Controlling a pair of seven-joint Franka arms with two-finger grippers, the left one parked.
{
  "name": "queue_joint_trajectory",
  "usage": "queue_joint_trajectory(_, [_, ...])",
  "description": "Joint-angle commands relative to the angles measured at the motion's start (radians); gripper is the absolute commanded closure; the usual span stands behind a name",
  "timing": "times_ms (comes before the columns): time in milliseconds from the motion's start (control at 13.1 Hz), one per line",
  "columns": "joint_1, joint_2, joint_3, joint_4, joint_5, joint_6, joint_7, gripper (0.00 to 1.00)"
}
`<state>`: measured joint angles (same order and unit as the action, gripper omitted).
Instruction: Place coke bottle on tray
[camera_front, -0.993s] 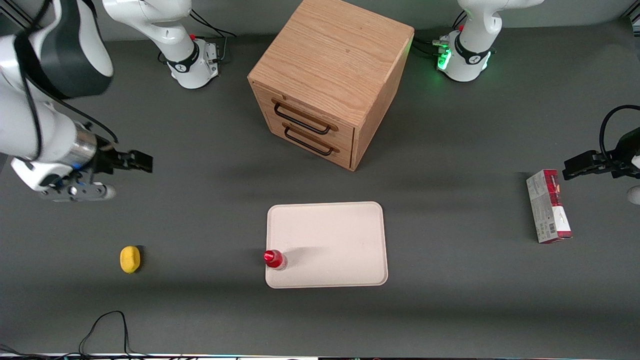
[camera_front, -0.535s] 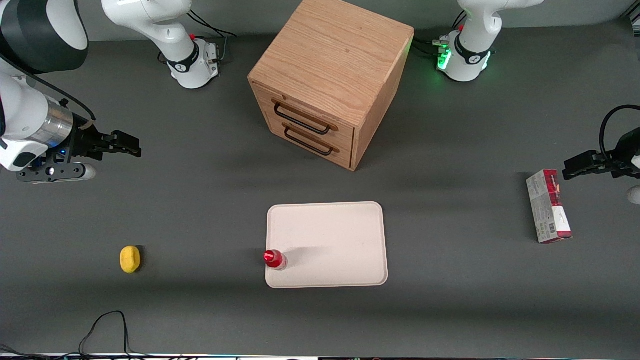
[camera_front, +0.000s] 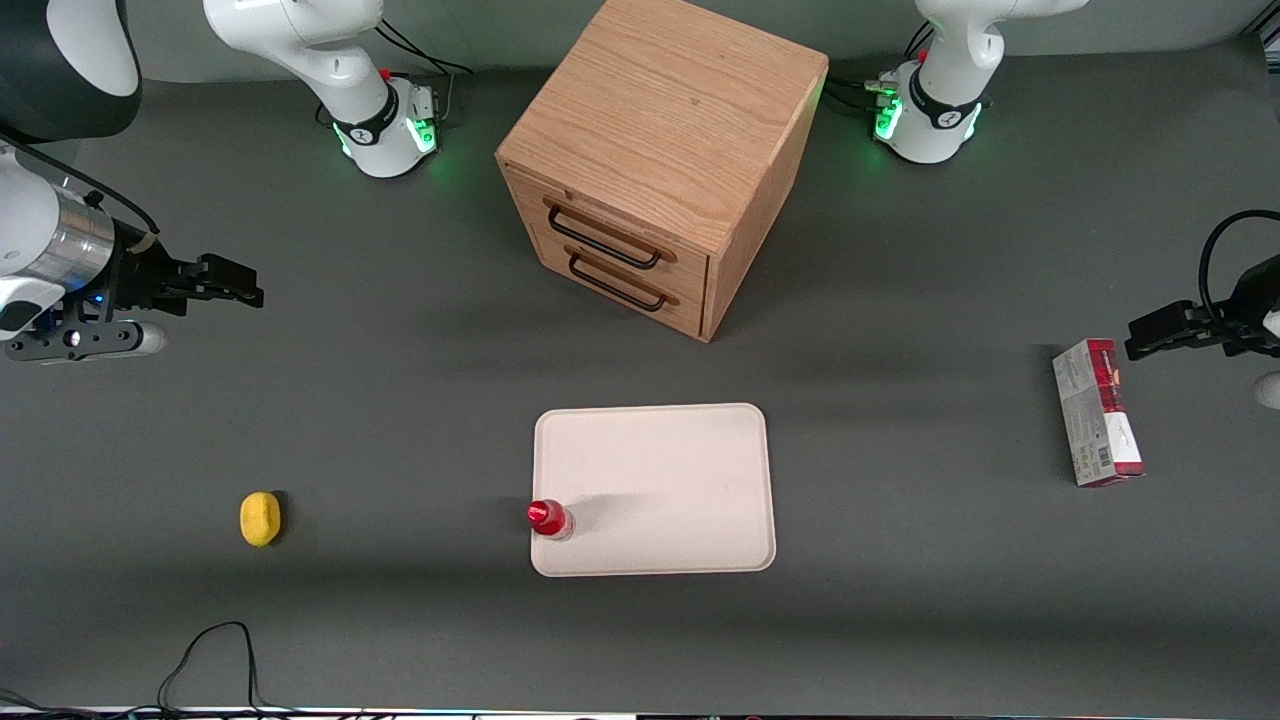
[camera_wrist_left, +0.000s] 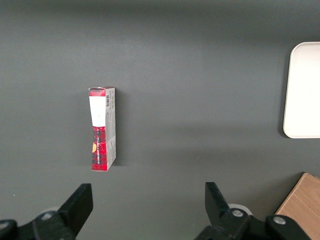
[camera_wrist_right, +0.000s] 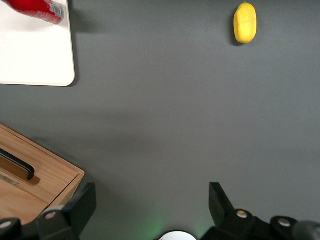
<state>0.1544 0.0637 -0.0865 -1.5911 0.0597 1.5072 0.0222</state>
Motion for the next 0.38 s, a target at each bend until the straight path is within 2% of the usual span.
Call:
queue_joint_trajectory(0, [-0.016,-0.007,0.019,0.037,0.023,-0.057,-0.010,0.00])
queue_joint_trajectory(306, [-0.013,-0.005,0.019,0.074,0.022,-0.103,-0.010,0.00])
